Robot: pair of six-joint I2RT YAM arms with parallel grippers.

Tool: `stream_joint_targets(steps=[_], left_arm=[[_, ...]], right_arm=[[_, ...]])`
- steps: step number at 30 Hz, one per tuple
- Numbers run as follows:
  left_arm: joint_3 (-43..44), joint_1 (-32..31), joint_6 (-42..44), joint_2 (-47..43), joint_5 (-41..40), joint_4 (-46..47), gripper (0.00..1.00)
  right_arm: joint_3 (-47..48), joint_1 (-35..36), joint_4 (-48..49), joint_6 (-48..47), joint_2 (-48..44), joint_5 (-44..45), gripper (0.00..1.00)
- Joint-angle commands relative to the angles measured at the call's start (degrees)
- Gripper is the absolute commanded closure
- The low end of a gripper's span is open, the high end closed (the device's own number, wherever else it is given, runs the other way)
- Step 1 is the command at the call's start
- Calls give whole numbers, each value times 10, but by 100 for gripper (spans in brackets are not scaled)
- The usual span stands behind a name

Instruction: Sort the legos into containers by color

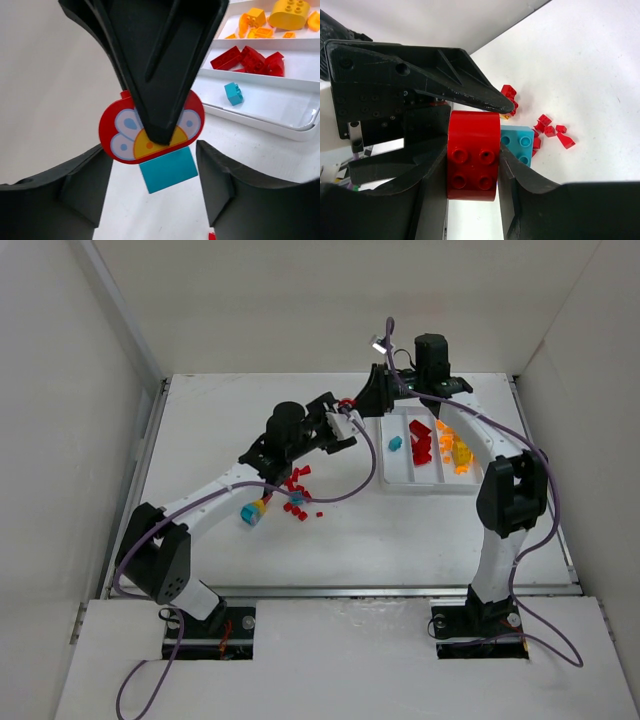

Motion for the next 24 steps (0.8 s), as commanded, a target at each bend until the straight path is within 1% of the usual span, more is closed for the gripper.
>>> stream_joint_targets(steps=[1, 2, 3, 4, 7, 8, 9, 12, 15, 16, 17, 18, 19, 20, 22, 23, 24], left_arm=[[1, -1, -31, -27, 23, 19, 40], [7, -1, -31, -20, 23, 19, 45], [7, -1, -36, -20, 23, 19, 58], [7, -1, -36, -20, 23, 19, 66], [7, -1, -36, -20, 23, 13, 82], [7, -1, -36, -20, 16, 13, 93], [7, -1, -36, -20, 15, 13, 99], [7, -1, -36, -20, 9, 7, 100], [7, -1, -36, -20, 2, 0, 100], [7, -1, -36, -20, -4, 0, 100], [1, -1, -36, -26, -4, -5, 100], [1, -1, -36, -26, -11, -5, 100], [-4, -1, -36, -26, -17, -12, 100], [-9, -1, -36, -26, -17, -17, 100], [-9, -1, -41, -31, -23, -17, 100], [-15, -1, -47, -31, -23, -17, 100], [-22, -1, -53, -31, -28, -17, 100]], right_arm=[[16, -1, 28, -4, 1, -14, 100], [16, -1, 28, -4, 1, -14, 100], [16, -1, 28, -4, 1, -14, 100], [16, -1, 28, -4, 1, -14, 100], [16, -1, 28, -4, -4, -14, 100], [16, -1, 28, -4, -4, -14, 100], [16, -1, 28, -4, -4, -14, 100], [16, -13, 28, -4, -4, -14, 100], [10, -33, 28, 36, -4, 27, 100], [-2, -62, 28, 54, -4, 82, 100], [-24, -82, 28, 74, -4, 114, 100], [-38, -102, 28, 119, -10, 146, 100], [-54, -142, 28, 139, -10, 207, 100], [-88, -159, 28, 151, -28, 237, 100], [-120, -183, 21, 140, -51, 312, 100], [-133, -183, -8, 122, -62, 408, 100], [-147, -183, -23, 82, -81, 451, 100]])
